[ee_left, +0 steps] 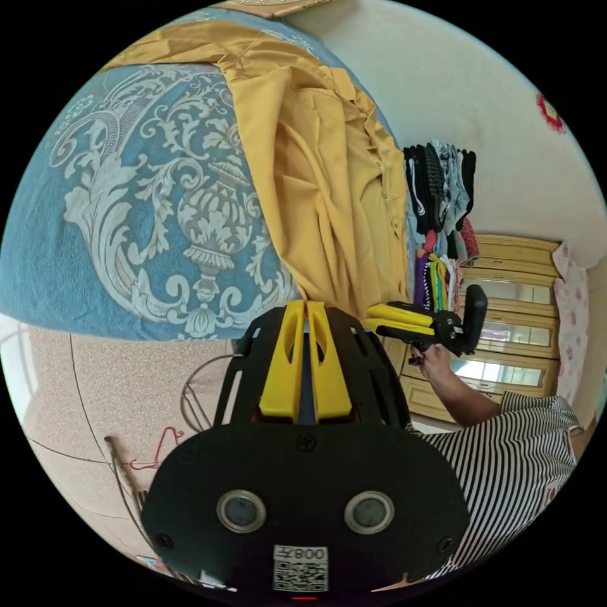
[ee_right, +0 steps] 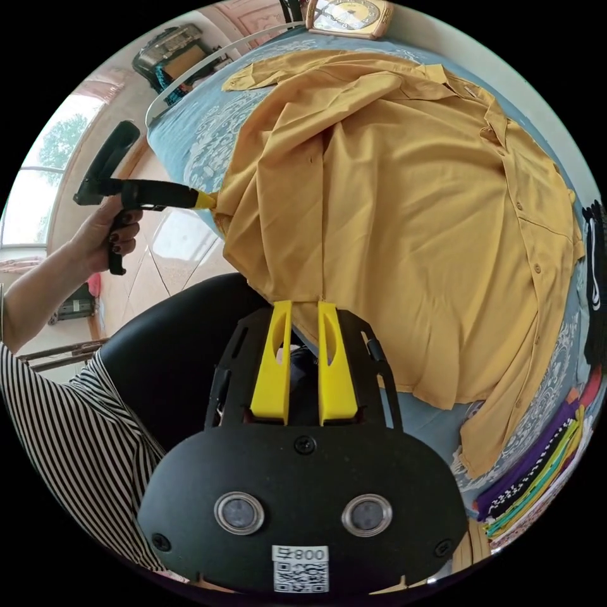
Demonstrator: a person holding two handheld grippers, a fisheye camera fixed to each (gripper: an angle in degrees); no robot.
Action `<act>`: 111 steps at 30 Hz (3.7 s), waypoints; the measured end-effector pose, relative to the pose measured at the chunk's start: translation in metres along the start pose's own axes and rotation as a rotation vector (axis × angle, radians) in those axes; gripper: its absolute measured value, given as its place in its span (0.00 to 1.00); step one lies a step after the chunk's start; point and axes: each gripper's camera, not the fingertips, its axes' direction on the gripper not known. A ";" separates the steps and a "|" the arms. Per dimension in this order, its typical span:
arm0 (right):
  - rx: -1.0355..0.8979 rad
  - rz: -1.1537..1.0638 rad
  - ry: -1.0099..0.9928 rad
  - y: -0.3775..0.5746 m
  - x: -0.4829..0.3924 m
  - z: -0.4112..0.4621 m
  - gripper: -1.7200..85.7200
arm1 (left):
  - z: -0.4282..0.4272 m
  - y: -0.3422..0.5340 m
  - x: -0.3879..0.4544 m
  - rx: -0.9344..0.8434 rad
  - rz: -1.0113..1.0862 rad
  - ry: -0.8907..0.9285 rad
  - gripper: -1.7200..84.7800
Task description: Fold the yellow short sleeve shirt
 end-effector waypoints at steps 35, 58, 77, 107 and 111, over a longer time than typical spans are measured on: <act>0.067 0.583 0.306 0.190 0.148 -0.043 0.12 | 0.011 -0.143 0.159 0.147 0.269 0.150 0.11; 0.092 0.661 0.305 0.274 0.226 0.009 0.03 | 0.161 -0.482 0.332 0.024 0.244 -0.086 0.03; 0.267 0.737 0.156 0.341 0.317 0.004 0.02 | 0.158 -0.587 0.427 0.026 0.353 -0.089 0.10; 0.269 0.347 -0.658 0.264 0.388 0.076 0.10 | 0.101 -0.752 0.475 0.183 0.267 -0.259 0.06; 0.345 0.415 -0.662 0.267 0.414 0.065 0.10 | 0.099 -0.745 0.461 0.203 0.263 -0.206 0.08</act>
